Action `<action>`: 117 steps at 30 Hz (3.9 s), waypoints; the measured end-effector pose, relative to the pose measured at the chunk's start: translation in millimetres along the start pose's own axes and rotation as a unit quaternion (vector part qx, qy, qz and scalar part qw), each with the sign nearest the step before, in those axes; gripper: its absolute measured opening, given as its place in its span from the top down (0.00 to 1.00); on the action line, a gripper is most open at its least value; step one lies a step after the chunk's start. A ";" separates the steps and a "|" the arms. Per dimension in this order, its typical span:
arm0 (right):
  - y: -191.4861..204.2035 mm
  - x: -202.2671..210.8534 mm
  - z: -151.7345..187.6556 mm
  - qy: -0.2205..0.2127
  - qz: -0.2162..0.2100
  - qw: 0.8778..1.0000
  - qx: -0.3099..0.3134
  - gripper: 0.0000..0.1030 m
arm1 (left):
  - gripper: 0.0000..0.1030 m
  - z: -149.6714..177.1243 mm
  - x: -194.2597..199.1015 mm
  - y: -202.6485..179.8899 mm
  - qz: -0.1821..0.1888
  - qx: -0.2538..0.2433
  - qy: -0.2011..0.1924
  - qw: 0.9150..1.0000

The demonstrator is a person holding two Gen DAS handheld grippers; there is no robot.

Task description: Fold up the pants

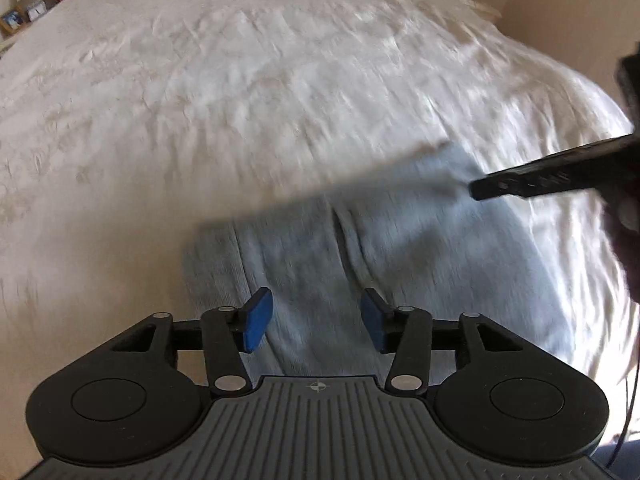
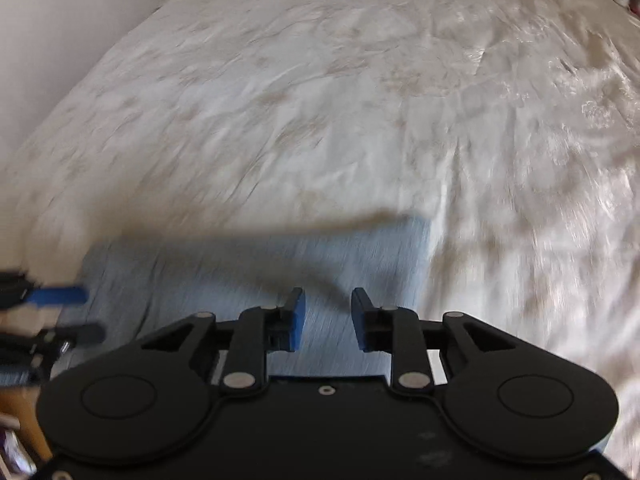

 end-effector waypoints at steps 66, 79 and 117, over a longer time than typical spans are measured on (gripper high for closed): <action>38.5 -3.9 14.9 -0.014 -0.059 0.991 -0.119 0.82 | 0.70 -16.8 -24.4 51.6 0.076 0.128 0.036 0.988; 178.4 -53.9 -106.0 -0.050 -0.146 0.987 -0.032 0.82 | 0.70 -37.3 41.2 221.0 0.012 0.169 -0.048 0.984; 224.8 -225.4 -161.0 -0.001 0.064 0.998 0.023 0.83 | 0.35 -28.9 -40.0 284.1 -0.100 0.051 -0.026 0.993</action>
Point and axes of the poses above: each gripper's, at about its wrist camera, not at the fingertips, and x roughly against the way its jaws point, y to its left, z to its underside, the point moved 3 cm from there along -x, roughly the way its jaws point, and after that the axes turned 9 degrees about -z, right-handed, at the moved point
